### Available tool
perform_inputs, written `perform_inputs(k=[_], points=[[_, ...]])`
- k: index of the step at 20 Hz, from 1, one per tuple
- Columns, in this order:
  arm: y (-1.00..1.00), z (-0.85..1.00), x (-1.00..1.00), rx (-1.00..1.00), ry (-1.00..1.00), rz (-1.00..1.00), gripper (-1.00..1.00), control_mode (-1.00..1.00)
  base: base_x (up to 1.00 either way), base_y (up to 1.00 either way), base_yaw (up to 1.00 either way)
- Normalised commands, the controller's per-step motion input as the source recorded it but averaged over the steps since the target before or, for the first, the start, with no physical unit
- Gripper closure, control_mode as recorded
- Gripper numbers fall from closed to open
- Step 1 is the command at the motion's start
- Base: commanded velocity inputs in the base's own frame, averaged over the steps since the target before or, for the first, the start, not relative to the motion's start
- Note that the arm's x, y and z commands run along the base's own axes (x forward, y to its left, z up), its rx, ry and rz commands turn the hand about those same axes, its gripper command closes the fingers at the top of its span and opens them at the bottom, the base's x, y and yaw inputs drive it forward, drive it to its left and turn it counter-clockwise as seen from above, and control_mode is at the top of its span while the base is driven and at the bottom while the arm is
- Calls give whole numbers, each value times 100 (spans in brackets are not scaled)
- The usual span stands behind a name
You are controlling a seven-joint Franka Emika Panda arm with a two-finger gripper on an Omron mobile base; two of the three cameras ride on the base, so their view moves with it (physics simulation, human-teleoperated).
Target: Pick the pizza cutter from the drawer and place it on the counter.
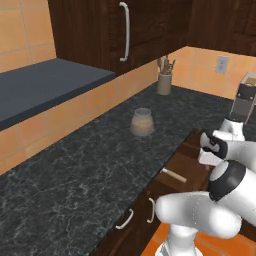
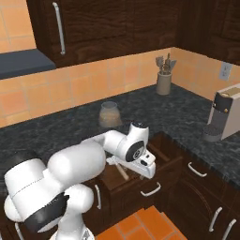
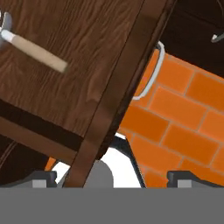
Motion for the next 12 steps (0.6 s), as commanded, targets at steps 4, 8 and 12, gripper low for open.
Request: perform_inputs(k=[4, 8, 12], points=[[-37, -28, 75, 0, 13, -25, -100, -100, 0, 0, 0], [-25, -64, 61, -2, 0, -16, -100, -100, 0, 0, 0], [-26, -70, 37, -1, 0, -9, -100, -100, 0, 0, 0]])
